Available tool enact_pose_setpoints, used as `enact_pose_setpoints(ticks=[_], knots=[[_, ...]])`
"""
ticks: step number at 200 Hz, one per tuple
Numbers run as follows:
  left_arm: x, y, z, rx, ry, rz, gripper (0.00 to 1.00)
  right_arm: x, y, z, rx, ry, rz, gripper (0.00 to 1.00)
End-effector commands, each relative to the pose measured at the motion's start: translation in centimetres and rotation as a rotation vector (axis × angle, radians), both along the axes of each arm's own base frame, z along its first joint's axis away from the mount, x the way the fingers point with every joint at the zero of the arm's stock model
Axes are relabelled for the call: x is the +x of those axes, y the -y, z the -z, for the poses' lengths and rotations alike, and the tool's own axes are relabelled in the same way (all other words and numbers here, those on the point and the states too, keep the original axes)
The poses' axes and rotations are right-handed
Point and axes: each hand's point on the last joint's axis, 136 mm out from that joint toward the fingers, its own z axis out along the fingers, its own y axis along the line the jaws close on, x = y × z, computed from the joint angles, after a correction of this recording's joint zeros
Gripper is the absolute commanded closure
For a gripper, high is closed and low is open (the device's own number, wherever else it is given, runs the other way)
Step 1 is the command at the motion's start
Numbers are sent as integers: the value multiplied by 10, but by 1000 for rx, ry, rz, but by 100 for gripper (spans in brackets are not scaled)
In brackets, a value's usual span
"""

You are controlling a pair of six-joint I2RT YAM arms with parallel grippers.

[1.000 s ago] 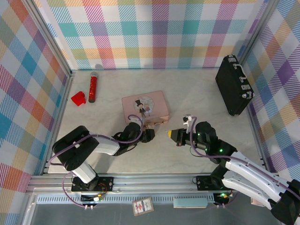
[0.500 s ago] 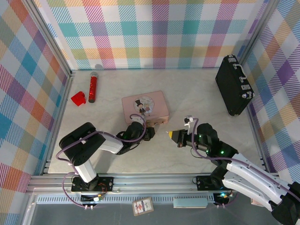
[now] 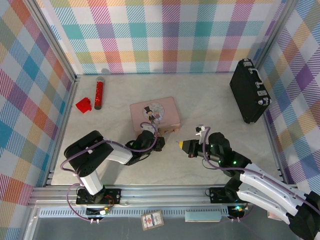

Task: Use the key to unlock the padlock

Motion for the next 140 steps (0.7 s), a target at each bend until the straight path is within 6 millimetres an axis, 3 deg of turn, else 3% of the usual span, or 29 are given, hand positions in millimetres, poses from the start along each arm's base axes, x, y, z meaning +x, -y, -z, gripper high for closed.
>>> enact_pose_setpoints(ticks=[1,95,140], knots=[[-5,-1,-8,13,16,6,88,3,-2,1,25,-20,13,100],[-10,2,-34,-8,14,42,91,18,8,40,63,-231,101,100],[-11,3,-47,-29,-20,33,92,22,3,57,88,-329,115,100]])
